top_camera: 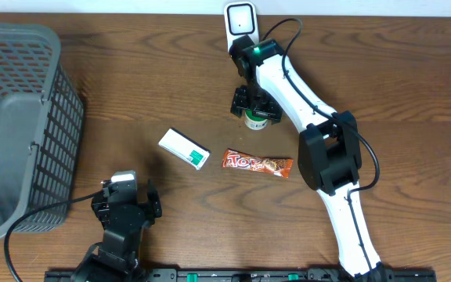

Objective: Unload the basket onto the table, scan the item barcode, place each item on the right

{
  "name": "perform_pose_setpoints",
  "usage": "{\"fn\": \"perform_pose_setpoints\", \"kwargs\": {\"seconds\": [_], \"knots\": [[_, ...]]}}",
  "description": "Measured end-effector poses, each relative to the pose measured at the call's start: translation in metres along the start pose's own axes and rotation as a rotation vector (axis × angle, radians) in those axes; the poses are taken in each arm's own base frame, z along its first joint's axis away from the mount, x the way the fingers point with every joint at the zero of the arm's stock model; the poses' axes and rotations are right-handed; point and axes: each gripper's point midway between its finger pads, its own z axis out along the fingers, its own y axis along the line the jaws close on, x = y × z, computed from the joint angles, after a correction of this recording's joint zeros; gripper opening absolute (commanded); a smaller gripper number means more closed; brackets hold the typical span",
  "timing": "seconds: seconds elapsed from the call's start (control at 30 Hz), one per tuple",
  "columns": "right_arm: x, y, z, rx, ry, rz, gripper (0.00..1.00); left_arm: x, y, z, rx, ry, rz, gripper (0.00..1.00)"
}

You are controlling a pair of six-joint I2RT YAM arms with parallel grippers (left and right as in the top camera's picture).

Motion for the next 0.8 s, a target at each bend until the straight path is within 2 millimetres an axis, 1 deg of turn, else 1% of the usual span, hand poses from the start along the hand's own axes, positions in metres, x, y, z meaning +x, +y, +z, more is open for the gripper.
{"fn": "perform_pose_setpoints", "kwargs": {"seconds": [0.33, 0.53, 0.73, 0.8], "knots": [[-0.007, 0.007, 0.002, -0.029, -0.029, 0.020, 0.83, 0.000, 0.000, 0.000, 0.000, 0.000, 0.000, 0.88], [-0.005, 0.005, 0.009, -0.020, -0.020, 0.031, 0.83, 0.000, 0.000, 0.000, 0.000, 0.000, 0.000, 0.88], [-0.006, 0.004, 0.012, -0.021, -0.021, 0.042, 0.72, 0.000, 0.000, 0.000, 0.000, 0.000, 0.000, 0.88], [-0.006, 0.004, 0.012, -0.020, -0.021, 0.039, 0.65, 0.000, 0.000, 0.000, 0.000, 0.000, 0.000, 0.88]]}}
